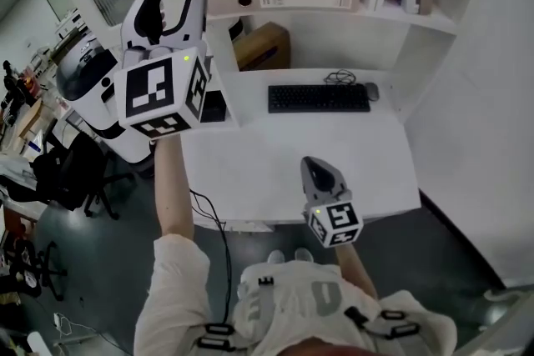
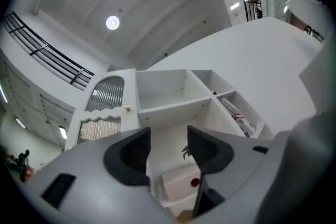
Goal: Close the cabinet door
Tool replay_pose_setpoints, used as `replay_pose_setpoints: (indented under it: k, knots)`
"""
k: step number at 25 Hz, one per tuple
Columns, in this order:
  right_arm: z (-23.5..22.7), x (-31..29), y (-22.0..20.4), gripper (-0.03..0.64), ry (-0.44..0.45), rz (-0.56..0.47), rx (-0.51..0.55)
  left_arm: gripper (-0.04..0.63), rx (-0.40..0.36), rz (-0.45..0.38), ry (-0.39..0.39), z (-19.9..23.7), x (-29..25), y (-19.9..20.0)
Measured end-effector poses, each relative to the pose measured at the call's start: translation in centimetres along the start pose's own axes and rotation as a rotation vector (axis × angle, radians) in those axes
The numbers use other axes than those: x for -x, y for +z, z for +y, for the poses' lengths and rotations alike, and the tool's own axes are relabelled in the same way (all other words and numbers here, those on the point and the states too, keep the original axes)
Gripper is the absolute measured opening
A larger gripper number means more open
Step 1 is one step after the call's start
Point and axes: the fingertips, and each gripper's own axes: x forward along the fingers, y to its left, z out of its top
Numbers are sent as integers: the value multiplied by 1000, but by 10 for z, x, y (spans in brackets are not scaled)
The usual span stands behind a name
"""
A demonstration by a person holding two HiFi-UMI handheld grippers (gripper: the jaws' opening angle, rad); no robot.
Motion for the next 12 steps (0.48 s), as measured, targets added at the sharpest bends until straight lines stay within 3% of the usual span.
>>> replay_pose_setpoints:
  k: [5,9,12]
  knots:
    - [12,-6,-1,5,38,7,5,192,18,-34,-15,-19,45,14]
    - [22,-11,-8,5,71,5,-7,67,-8,-80,95,-27,82,14]
    - [35,-13,-14,5,102,29,11,39,-5,-15,144,-38,115,-10]
